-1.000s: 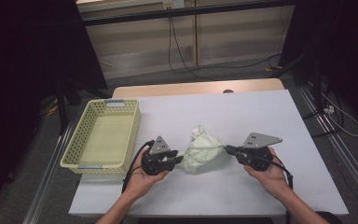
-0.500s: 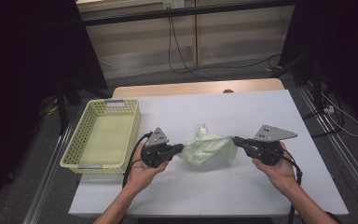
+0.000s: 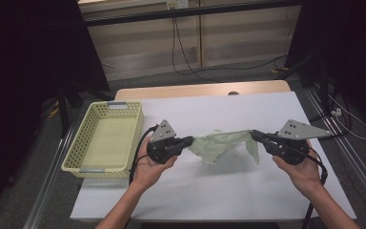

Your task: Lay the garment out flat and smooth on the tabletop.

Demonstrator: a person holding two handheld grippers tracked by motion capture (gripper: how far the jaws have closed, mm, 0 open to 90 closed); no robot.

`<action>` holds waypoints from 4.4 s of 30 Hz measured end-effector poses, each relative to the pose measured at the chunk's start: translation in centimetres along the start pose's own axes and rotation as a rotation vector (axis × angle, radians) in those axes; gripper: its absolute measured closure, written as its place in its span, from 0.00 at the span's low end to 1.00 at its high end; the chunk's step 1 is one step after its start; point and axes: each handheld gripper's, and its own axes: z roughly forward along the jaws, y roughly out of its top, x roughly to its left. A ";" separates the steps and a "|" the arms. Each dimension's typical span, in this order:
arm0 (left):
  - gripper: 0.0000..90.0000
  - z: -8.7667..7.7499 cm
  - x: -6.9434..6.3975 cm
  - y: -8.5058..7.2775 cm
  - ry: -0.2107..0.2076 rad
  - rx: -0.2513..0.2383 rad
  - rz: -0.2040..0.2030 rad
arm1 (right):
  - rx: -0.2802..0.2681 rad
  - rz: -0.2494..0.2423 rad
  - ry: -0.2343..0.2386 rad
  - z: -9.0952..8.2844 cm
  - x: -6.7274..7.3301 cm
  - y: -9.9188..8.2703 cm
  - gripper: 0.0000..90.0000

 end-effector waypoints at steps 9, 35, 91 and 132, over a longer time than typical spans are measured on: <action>1.00 1.8 1.8 -0.7 0.047 0.053 -0.060 | 0.079 0.050 0.002 3.6 -1.5 -2.1 1.00; 1.00 4.4 6.0 -2.6 0.129 0.109 -0.188 | 0.160 0.071 -0.015 10.8 -3.5 -2.0 1.00; 0.72 7.7 10.3 -4.9 0.253 0.214 -0.290 | 0.385 0.192 -0.127 13.6 -8.0 -6.9 0.79; 0.96 8.1 11.8 -4.2 0.230 0.177 -0.375 | 0.301 0.208 -0.255 14.8 -10.5 -6.0 0.98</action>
